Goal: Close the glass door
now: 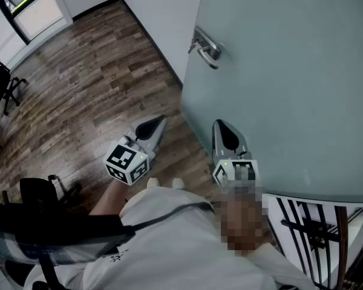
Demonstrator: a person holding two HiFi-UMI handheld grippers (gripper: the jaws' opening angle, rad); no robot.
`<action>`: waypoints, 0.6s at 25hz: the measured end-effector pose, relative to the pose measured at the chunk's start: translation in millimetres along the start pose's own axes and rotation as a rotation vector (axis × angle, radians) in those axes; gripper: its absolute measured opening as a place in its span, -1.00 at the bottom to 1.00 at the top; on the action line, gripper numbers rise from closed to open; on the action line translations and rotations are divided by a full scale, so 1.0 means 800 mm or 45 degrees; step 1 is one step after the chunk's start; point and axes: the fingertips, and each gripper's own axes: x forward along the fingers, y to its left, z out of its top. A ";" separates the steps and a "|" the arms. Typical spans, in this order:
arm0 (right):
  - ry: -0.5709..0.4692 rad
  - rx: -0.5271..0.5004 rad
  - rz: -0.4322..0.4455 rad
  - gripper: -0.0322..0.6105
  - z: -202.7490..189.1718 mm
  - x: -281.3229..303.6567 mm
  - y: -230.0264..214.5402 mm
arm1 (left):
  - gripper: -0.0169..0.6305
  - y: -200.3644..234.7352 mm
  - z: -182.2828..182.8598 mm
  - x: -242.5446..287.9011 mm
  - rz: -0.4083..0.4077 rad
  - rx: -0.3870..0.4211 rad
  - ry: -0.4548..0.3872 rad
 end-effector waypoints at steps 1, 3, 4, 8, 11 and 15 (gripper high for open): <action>0.000 0.000 0.002 -0.87 0.000 0.002 -0.001 | -0.95 0.000 -0.001 0.001 -0.002 0.001 -0.001; 0.000 0.000 0.006 -0.88 -0.001 0.004 -0.002 | -0.95 0.000 -0.002 0.004 -0.004 0.003 -0.003; 0.001 0.001 0.006 -0.88 -0.002 0.005 -0.003 | -0.95 -0.001 -0.002 0.005 -0.005 0.003 -0.003; 0.007 0.001 0.012 -0.88 -0.004 0.005 -0.007 | -0.94 -0.002 -0.001 0.006 -0.005 0.008 -0.009; 0.003 0.024 0.030 -0.87 -0.004 0.005 -0.009 | -0.94 -0.001 -0.001 0.007 0.001 0.004 -0.011; -0.010 0.038 0.026 -0.87 0.000 0.005 -0.016 | -0.94 -0.002 0.001 0.012 0.012 0.003 -0.014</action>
